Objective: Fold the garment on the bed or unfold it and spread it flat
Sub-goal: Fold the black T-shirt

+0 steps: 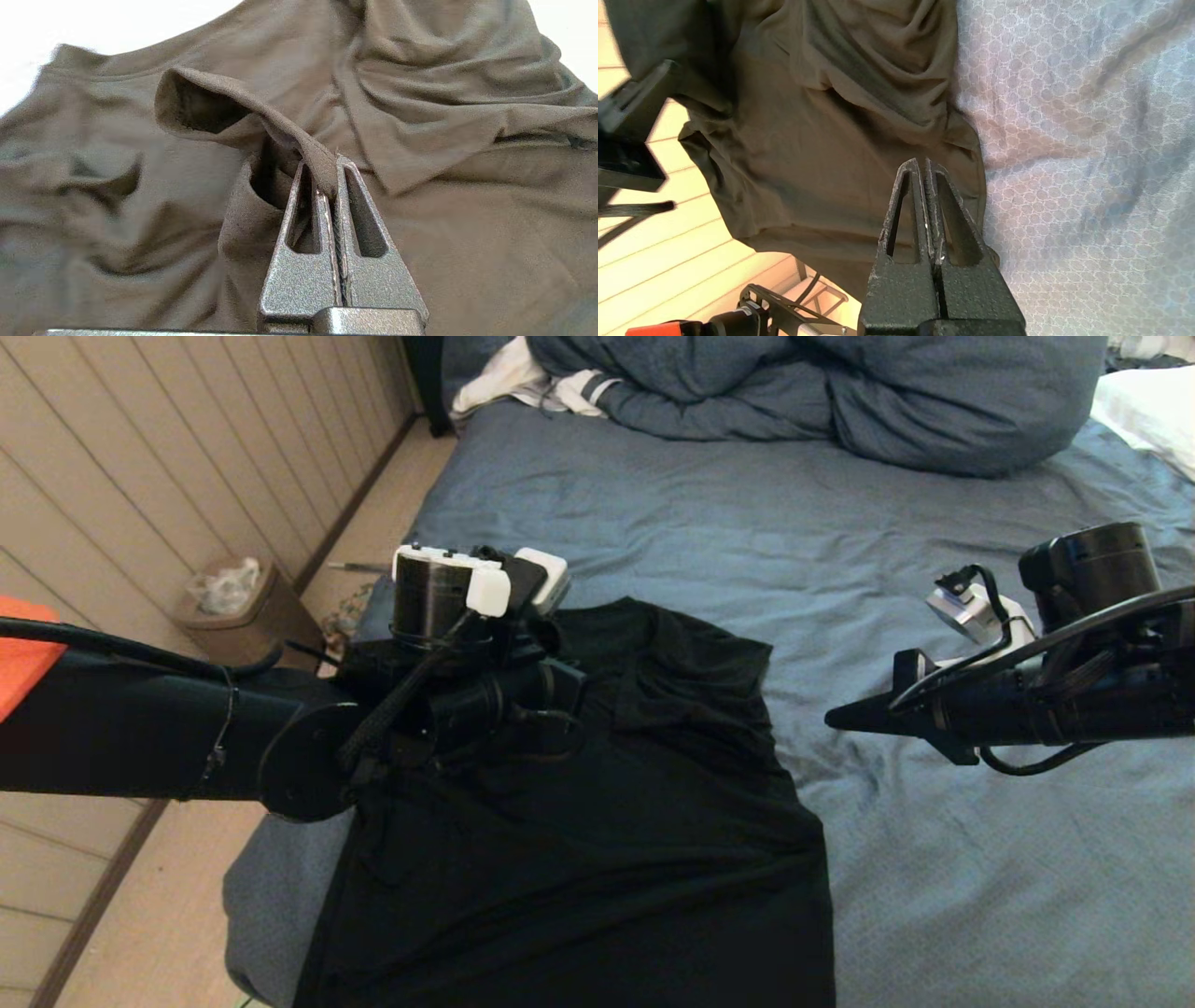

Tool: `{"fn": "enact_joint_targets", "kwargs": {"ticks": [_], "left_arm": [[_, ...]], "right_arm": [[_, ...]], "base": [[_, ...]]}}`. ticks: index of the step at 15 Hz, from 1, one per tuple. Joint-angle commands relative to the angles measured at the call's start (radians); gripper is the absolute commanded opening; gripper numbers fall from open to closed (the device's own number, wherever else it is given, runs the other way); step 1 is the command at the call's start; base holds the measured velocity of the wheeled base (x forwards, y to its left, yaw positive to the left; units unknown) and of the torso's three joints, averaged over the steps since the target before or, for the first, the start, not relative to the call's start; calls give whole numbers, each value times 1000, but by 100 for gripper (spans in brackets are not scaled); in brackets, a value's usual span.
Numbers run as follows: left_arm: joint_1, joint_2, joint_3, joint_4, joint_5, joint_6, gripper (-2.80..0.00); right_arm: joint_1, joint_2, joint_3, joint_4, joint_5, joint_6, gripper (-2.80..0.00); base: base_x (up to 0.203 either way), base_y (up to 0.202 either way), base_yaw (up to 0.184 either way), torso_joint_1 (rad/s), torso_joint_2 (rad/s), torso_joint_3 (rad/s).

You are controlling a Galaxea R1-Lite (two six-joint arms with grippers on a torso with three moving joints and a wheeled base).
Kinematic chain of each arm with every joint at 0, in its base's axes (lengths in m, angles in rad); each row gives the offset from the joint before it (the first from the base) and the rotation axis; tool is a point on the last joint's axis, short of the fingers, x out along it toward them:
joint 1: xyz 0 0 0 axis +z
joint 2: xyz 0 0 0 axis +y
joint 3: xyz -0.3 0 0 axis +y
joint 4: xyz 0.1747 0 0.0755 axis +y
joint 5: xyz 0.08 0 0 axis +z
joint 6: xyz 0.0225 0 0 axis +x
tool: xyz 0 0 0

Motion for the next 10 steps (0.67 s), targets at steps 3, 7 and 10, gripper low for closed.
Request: {"fn": "enact_joint_targets", "kwargs": {"ticks": [3, 7, 10], "left_arm": [[-5, 24, -1, -6, 30, 0, -280], [-6, 21, -11, -8, 33, -7, 0], [-6, -8, -14, -8, 33, -14, 0]], "right_arm": [[0, 2, 0, 0, 3, 3, -280], [-1, 3, 0, 0, 3, 3, -280], [-1, 3, 1, -2, 3, 3, -280]], "base": [[0, 0, 0, 0, 0, 0], [0, 0, 0, 0, 0, 0], [0, 0, 0, 0, 0, 0]]}}
